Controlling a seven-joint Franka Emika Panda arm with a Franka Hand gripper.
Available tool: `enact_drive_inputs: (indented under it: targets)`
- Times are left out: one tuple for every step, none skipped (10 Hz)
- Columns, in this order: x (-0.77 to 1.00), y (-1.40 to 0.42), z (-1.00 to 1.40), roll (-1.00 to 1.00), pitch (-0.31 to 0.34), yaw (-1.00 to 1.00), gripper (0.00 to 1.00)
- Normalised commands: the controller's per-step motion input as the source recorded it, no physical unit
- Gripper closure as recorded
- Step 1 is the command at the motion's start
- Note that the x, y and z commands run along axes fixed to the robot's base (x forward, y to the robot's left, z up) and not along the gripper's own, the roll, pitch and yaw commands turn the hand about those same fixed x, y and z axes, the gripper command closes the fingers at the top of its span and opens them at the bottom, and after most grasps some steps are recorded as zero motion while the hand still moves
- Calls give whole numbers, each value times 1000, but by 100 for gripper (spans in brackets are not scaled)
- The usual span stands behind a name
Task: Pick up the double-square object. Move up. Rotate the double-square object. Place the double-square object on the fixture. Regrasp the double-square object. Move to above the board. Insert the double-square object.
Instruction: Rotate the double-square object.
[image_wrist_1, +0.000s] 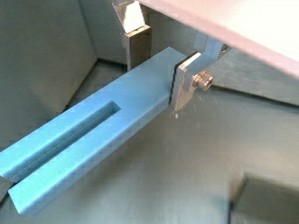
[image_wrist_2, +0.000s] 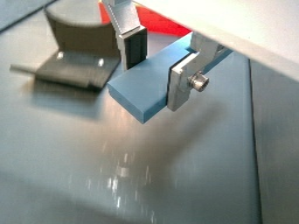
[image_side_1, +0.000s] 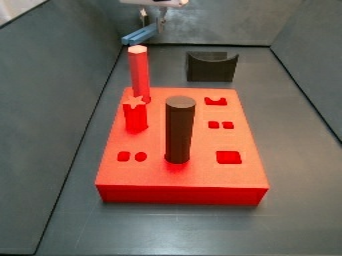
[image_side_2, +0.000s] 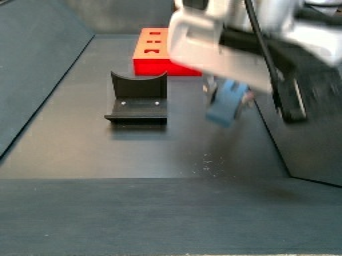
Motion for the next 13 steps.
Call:
enact_drive_inputs:
  targets:
    - [22,-870,306,94,82,22,100]
    - [7,-595,186,96,96,23,100]
    - [-2,-386,120,103,102,25,100]
    - [-2,-246,95,107,98,24,100]
    - [0,0,0,0,0,-1000,100]
    - [-2,27,-3,0,0,-1000,100]
    - [-3,45,-2,-4,-2,-1000,100]
    - [1,34,-2,-4,-2,-1000,100]
    - [3,29,-1,-4,-2,-1000,100]
    - [3,27,-1,-5,-2,-1000,100]
    - [5,24,0,-5,-2,-1000,100]
    - [5,24,1,-5,-2,-1000,100]
    - [6,23,1,-5,-3,-1000,100]
